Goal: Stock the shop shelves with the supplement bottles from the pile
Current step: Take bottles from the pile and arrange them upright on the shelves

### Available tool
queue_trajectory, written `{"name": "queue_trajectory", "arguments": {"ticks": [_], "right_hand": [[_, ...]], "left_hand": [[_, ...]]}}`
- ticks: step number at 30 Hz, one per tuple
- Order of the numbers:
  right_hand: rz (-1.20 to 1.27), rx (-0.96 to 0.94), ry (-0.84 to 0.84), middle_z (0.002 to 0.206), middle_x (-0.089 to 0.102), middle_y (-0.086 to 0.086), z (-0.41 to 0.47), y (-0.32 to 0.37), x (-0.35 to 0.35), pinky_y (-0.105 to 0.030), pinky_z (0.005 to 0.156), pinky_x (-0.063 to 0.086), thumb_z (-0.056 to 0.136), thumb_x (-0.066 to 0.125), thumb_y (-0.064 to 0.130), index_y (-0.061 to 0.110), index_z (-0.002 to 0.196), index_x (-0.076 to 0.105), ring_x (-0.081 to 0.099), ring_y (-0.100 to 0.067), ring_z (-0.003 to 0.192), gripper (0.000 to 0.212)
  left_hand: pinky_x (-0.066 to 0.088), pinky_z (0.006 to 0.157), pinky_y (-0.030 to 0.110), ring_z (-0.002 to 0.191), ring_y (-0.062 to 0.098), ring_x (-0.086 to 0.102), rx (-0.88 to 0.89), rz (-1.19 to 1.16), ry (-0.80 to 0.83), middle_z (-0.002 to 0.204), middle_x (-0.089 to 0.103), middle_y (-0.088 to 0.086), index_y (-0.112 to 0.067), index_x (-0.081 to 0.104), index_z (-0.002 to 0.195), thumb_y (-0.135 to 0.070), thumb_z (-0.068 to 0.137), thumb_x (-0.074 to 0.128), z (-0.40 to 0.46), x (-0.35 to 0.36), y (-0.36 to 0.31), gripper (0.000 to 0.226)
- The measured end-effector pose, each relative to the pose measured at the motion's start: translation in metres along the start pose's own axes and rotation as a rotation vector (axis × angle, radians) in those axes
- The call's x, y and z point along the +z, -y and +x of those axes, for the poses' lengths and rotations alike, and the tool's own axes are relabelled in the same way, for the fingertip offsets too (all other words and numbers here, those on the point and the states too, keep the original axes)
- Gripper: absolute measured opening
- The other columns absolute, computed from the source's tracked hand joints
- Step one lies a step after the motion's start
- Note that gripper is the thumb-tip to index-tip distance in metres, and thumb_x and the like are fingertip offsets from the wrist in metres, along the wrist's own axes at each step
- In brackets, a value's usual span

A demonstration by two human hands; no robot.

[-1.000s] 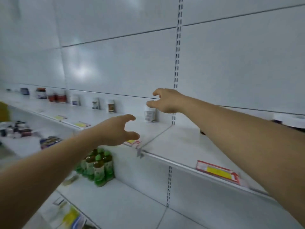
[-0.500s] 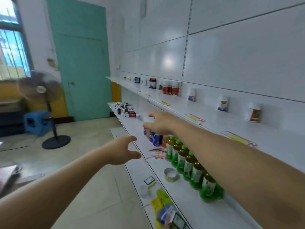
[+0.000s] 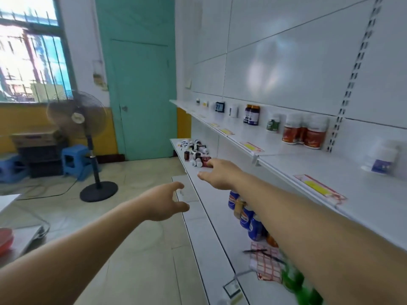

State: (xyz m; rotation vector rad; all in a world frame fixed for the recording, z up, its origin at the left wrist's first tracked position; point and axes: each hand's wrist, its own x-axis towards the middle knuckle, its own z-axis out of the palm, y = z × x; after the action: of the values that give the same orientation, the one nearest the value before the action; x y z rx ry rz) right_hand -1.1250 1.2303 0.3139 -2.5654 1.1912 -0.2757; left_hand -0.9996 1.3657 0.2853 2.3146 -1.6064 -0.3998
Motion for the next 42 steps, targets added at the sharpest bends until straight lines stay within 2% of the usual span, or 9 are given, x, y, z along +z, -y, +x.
{"name": "queue_trajectory", "arguments": {"ticks": [3, 7, 15, 21, 23, 26, 34, 39, 42], "right_hand": [[-0.004, 0.000, 0.008, 0.144, 0.046, -0.006, 0.081, 0.005, 0.006, -0.039, 0.099, 0.041, 0.087, 0.048, 0.060, 0.020, 0.143, 0.039, 0.046, -0.028, 0.126, 0.069], [-0.022, -0.020, -0.005, 0.141, 0.048, -0.006, 0.184, 0.014, 0.022, -0.035, 0.090, 0.043, 0.089, 0.046, 0.059, 0.022, 0.143, 0.038, 0.050, -0.027, 0.119, 0.066], [-0.082, 0.030, -0.028, 0.150, 0.039, -0.007, 0.430, 0.045, 0.064, -0.041, 0.105, 0.038, 0.091, 0.046, 0.055, 0.021, 0.147, 0.032, 0.040, -0.030, 0.133, 0.066], [-0.013, 0.139, -0.021, 0.137, 0.048, -0.010, 0.580, 0.033, 0.087, -0.036, 0.089, 0.041, 0.089, 0.049, 0.054, 0.028, 0.135, 0.043, 0.049, -0.030, 0.118, 0.053], [-0.015, 0.166, -0.020, 0.135, 0.050, -0.012, 0.631, 0.022, 0.098, -0.035, 0.086, 0.041, 0.088, 0.050, 0.052, 0.025, 0.131, 0.046, 0.050, -0.031, 0.116, 0.051], [0.000, 0.208, -0.025, 0.134, 0.052, -0.013, 0.713, 0.003, 0.118, -0.036, 0.091, 0.044, 0.088, 0.051, 0.053, 0.018, 0.132, 0.046, 0.051, -0.031, 0.116, 0.057], [0.038, 0.330, 0.036, 0.142, 0.044, -0.016, 0.931, -0.029, 0.161, -0.040, 0.100, 0.042, 0.089, 0.049, 0.053, 0.015, 0.141, 0.040, 0.047, -0.034, 0.124, 0.065], [0.008, 0.400, 0.063, 0.142, 0.045, -0.014, 1.039, -0.034, 0.187, -0.040, 0.101, 0.041, 0.089, 0.045, 0.055, 0.016, 0.142, 0.038, 0.045, -0.034, 0.125, 0.065], [0.011, 0.448, 0.032, 0.136, 0.050, -0.010, 1.108, -0.037, 0.212, -0.039, 0.096, 0.043, 0.087, 0.042, 0.058, 0.018, 0.131, 0.045, 0.049, -0.033, 0.121, 0.059]], "left_hand": [[0.039, 0.095, 0.028, 0.123, 0.020, 0.049, -0.009, 0.006, -0.002, 0.146, 0.040, 0.000, -0.029, 0.029, 0.145, -0.048, 0.085, 0.061, 0.067, -0.019, 0.029, 0.070], [0.036, 0.103, 0.032, 0.130, 0.021, 0.042, 0.008, 0.018, -0.023, 0.149, 0.037, 0.000, -0.029, 0.028, 0.145, -0.049, 0.085, 0.061, 0.159, -0.040, 0.077, 0.071], [0.037, 0.103, 0.032, 0.129, 0.019, 0.043, 0.104, 0.005, 0.019, 0.147, 0.039, -0.003, -0.033, 0.027, 0.145, -0.049, 0.087, 0.058, 0.377, -0.079, 0.196, 0.069], [0.037, 0.100, 0.028, 0.128, 0.020, 0.044, 0.140, -0.043, 0.110, 0.146, 0.041, -0.001, -0.030, 0.031, 0.144, -0.047, 0.088, 0.058, 0.539, -0.110, 0.251, 0.064], [0.036, 0.099, 0.027, 0.128, 0.019, 0.044, 0.166, -0.057, 0.145, 0.146, 0.040, -0.002, -0.030, 0.033, 0.143, -0.047, 0.087, 0.058, 0.595, -0.110, 0.266, 0.063], [0.035, 0.100, 0.028, 0.129, 0.019, 0.042, 0.196, -0.086, 0.190, 0.148, 0.038, -0.002, -0.031, 0.034, 0.142, -0.045, 0.088, 0.059, 0.681, -0.102, 0.288, 0.062], [0.033, 0.107, 0.030, 0.133, 0.018, 0.037, 0.176, -0.075, 0.276, 0.150, 0.034, -0.002, -0.028, 0.036, 0.142, -0.043, 0.088, 0.061, 0.888, -0.107, 0.360, 0.062], [0.034, 0.103, 0.028, 0.131, 0.019, 0.040, 0.197, -0.035, 0.314, 0.148, 0.036, -0.001, -0.027, 0.037, 0.142, -0.044, 0.088, 0.060, 1.003, -0.125, 0.414, 0.061], [0.034, 0.106, 0.031, 0.132, 0.019, 0.039, 0.247, -0.006, 0.353, 0.149, 0.036, -0.002, -0.028, 0.037, 0.141, -0.047, 0.087, 0.059, 1.080, -0.126, 0.450, 0.061]]}}
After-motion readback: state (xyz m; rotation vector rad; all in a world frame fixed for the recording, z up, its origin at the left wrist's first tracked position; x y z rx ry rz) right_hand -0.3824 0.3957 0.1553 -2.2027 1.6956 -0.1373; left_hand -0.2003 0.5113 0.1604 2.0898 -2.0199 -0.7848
